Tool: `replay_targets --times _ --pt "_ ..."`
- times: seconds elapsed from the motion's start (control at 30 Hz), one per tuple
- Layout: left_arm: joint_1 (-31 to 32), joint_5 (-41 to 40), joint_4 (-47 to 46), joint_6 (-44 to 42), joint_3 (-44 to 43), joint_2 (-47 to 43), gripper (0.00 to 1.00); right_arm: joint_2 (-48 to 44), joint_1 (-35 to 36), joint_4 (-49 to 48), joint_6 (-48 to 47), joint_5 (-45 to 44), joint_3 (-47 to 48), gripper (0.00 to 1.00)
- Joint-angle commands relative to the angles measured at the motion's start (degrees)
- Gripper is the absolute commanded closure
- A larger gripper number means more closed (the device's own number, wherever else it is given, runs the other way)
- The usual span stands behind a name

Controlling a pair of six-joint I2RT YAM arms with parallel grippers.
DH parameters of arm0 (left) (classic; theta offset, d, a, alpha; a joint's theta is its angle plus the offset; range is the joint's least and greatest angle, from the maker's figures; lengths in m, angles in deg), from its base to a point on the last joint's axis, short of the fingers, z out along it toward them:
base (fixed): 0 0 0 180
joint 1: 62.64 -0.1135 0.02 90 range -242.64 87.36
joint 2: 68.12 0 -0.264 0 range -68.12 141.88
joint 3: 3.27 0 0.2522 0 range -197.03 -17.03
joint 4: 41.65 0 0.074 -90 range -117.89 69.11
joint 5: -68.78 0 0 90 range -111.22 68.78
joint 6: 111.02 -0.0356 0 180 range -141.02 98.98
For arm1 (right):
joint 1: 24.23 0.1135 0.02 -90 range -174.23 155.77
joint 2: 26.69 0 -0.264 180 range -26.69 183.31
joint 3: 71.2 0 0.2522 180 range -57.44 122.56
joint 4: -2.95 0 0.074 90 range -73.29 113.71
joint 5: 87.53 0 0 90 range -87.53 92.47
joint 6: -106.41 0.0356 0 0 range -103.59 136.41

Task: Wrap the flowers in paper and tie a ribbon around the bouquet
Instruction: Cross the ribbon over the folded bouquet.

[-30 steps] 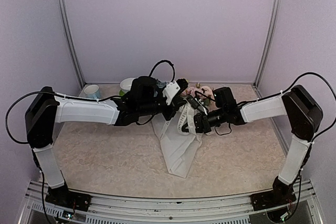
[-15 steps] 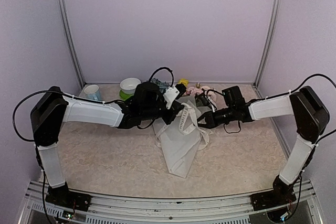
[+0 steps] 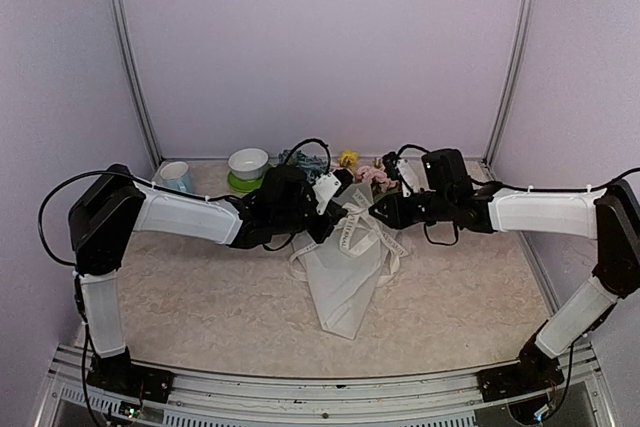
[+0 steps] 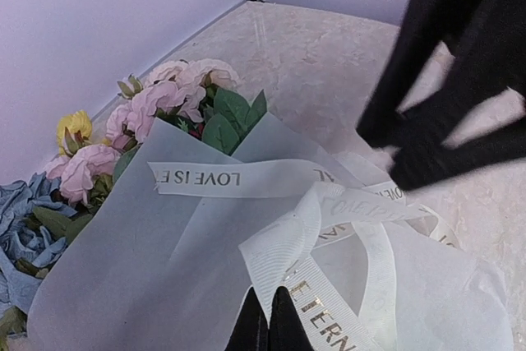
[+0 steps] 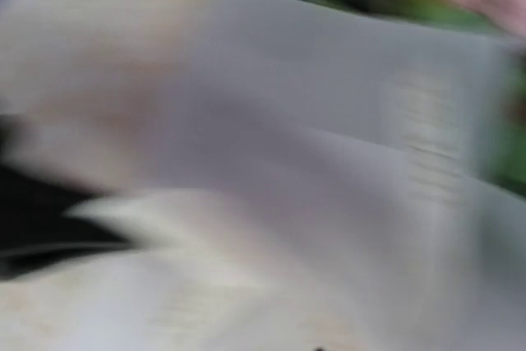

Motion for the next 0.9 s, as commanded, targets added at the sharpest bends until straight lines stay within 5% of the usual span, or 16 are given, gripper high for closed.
replay_targets --times 0.0,0.17,0.8,0.87 --pt "-0.8 0.4 -1.4 1.7 -0.1 0.5 1.00 0.9 7.8 -12.8 2.6 -0.1 -4.3 0.67" --pt "-1.0 0.9 -1.4 2.1 0.1 0.5 1.00 7.9 10.5 -17.4 6.6 -1.6 -2.1 0.46" --pt "-1.9 2.3 -2.2 2.9 0.6 0.0 1.00 15.6 11.3 -18.0 9.1 -6.2 -2.2 0.46" --pt "-1.9 2.5 -2.2 2.8 0.6 0.1 1.00 16.7 11.4 -18.0 8.9 -4.1 -1.6 0.53"
